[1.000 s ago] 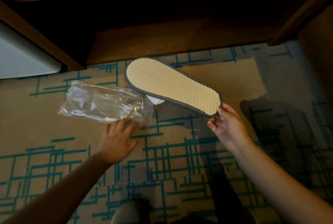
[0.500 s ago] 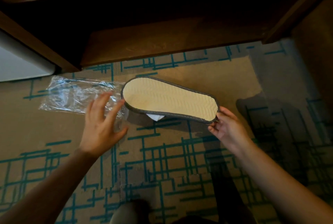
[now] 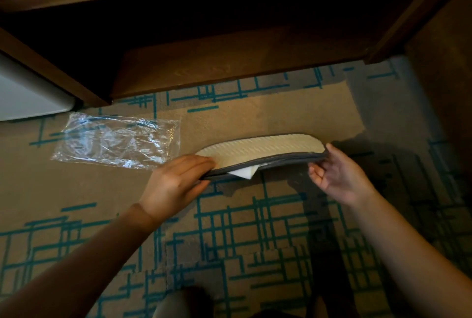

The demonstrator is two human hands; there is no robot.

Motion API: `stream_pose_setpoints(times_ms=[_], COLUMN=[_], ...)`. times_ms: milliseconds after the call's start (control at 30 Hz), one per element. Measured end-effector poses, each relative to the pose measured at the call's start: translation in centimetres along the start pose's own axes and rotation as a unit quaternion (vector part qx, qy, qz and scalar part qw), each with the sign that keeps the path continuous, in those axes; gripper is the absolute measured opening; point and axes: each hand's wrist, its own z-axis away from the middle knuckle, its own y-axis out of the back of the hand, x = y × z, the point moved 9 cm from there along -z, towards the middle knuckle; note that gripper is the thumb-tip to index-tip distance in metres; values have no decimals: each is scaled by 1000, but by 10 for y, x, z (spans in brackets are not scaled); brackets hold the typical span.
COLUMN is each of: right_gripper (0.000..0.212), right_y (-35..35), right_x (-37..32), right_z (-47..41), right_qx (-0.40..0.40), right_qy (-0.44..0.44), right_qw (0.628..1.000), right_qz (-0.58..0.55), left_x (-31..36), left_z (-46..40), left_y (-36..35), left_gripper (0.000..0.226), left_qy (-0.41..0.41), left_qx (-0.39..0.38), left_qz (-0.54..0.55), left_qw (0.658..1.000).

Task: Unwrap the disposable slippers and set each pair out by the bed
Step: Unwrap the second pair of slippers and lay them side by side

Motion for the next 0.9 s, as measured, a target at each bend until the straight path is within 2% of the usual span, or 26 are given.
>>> stream_pose_setpoints(times_ms=[67, 167, 233, 367, 467, 567, 633, 667, 767, 900], right_gripper=[44, 82, 102, 86, 73, 70, 75, 77, 78, 64], right_y=[-8, -31, -43, -54, -60, -64, -66, -66, -62, -47], right_x=[0, 16, 39, 81, 96, 94, 91, 90, 89, 86], right_z=[3, 17, 27, 40, 44, 43, 43, 44, 46, 48], right_qx=[-18, -64, -64, -32, -24, -12, -17, -23, -21, 27], right_qy=[5, -3, -7, 6, 17, 36, 37, 35, 28, 16], right_qw=[999, 997, 998, 994, 986, 984, 985, 986, 989, 984], right_qz=[-32, -46, -10, 105, 162, 175, 170, 162, 145, 175], left_x=[6, 19, 26, 23, 24, 26, 21, 17, 5, -24], left_z=[-3, -5, -5, -5, -6, -2, 1, 3, 7, 9], left_y=[-9, -29, -39, -44, -53, -69, -75, -76, -75, -59], left_gripper=[29, 30, 26, 28, 36, 31, 27, 25, 31, 32], left_qy=[28, 57, 82, 148, 168, 223, 268, 280, 309, 367], left_qx=[-11, -47, -55, -35, -87, -145, -146, -145, -135, -34], left_qz=[30, 84, 128, 206, 250, 368, 440, 453, 459, 416], left_qw=[999, 994, 987, 967, 950, 891, 844, 834, 822, 831])
